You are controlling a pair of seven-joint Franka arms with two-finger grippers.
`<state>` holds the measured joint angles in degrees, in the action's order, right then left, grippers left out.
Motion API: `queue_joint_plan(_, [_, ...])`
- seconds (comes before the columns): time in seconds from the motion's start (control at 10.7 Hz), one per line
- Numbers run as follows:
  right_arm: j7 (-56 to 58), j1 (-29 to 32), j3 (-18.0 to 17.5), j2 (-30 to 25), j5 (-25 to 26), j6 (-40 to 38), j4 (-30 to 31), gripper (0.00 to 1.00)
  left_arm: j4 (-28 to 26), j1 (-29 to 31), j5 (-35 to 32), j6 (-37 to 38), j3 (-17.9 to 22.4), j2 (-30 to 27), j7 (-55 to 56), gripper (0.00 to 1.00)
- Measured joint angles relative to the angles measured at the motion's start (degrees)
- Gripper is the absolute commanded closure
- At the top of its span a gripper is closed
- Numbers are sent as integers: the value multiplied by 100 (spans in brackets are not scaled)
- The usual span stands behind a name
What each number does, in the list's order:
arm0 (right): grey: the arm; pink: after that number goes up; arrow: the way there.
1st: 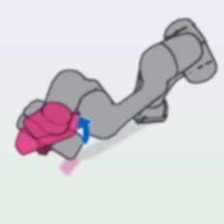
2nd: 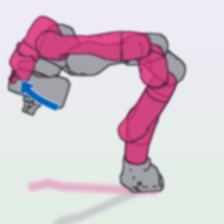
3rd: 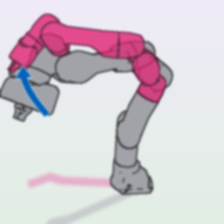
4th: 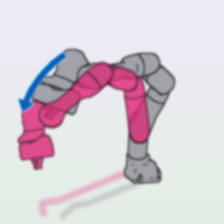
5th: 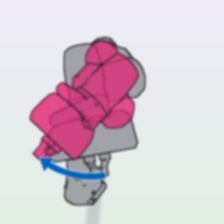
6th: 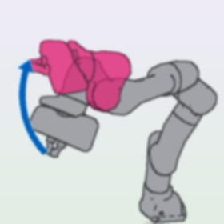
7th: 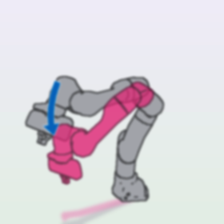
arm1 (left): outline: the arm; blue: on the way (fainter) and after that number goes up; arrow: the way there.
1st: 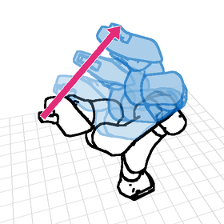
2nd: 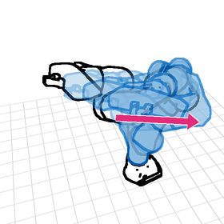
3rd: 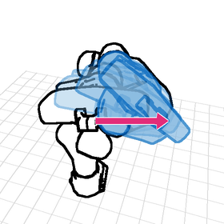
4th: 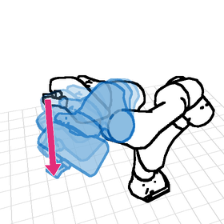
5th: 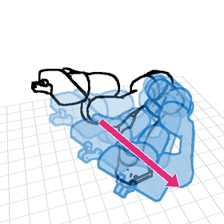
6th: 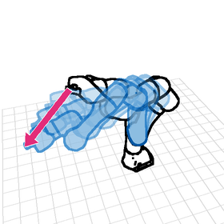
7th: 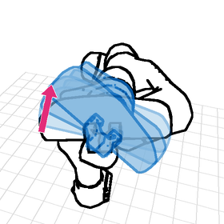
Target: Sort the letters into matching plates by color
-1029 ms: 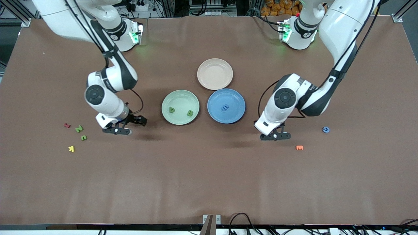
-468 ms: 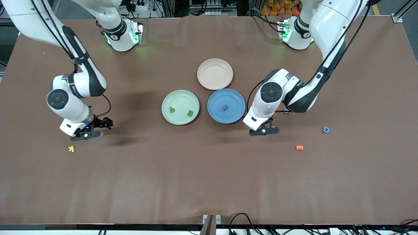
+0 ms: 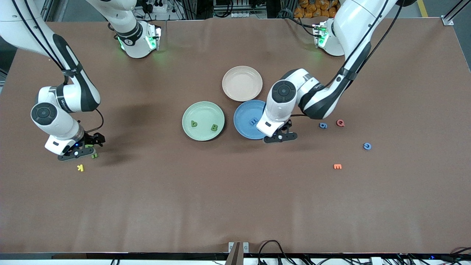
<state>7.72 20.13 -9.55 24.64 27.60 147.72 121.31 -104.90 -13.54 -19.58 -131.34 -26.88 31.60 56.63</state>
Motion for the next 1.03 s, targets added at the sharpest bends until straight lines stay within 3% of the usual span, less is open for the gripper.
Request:
queue_joint_plan(0.66, [82, 50, -19, 526, 55, 442, -419, 0, -33, -855, 21, 73, 1, 153, 922, 100])
queue_joint_plan(0.75, [80, 92, -17, 601, 54, 537, -420, 0, -33, -941, 21, 74, 4, 198, 1023, 88])
queue_joint_plan(0.84, [80, 152, -16, 661, 54, 582, -421, 0, -32, -980, 21, 74, 5, 237, 1108, 42])
queue_joint_plan(0.94, [80, 217, -16, 702, 54, 614, -422, 0, -30, -1000, 21, 74, 6, 270, 1163, 3])
queue_joint_plan(1.03, [80, 267, -16, 730, 54, 638, -422, 0, -25, -1008, 21, 73, 6, 291, 1190, 0])
